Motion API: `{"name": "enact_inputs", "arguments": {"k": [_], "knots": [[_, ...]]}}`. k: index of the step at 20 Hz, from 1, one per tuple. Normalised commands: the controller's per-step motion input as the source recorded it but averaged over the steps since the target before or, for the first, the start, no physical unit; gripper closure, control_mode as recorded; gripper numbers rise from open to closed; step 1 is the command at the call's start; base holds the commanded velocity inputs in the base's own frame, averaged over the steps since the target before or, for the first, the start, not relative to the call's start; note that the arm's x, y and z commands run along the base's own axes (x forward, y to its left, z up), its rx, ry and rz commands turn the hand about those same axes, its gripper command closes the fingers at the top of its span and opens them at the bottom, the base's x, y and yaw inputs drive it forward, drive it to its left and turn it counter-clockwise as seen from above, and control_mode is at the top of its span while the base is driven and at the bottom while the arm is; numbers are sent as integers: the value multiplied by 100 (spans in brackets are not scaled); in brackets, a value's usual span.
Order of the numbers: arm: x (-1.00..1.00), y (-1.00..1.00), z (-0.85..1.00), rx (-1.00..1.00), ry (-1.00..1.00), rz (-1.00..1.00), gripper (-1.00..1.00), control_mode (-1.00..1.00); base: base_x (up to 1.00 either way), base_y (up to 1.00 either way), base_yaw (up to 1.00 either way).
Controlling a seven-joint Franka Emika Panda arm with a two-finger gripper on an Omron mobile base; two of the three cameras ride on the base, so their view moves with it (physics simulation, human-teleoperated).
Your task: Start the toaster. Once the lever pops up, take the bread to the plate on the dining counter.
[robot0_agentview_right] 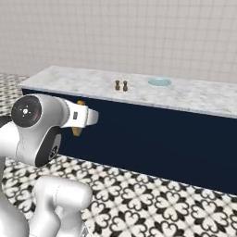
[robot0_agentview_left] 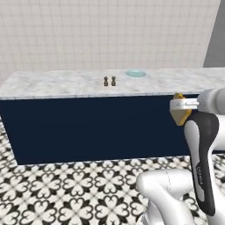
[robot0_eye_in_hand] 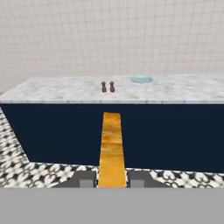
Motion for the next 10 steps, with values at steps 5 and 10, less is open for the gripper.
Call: {"name": "enact_inputs", "arguments": {"k": [5,10], "knots": [[0,0,0,0,0,0,100,100,100,-11,2],[0,0,0,0,0,0,100,100,100,-17,5]]}}
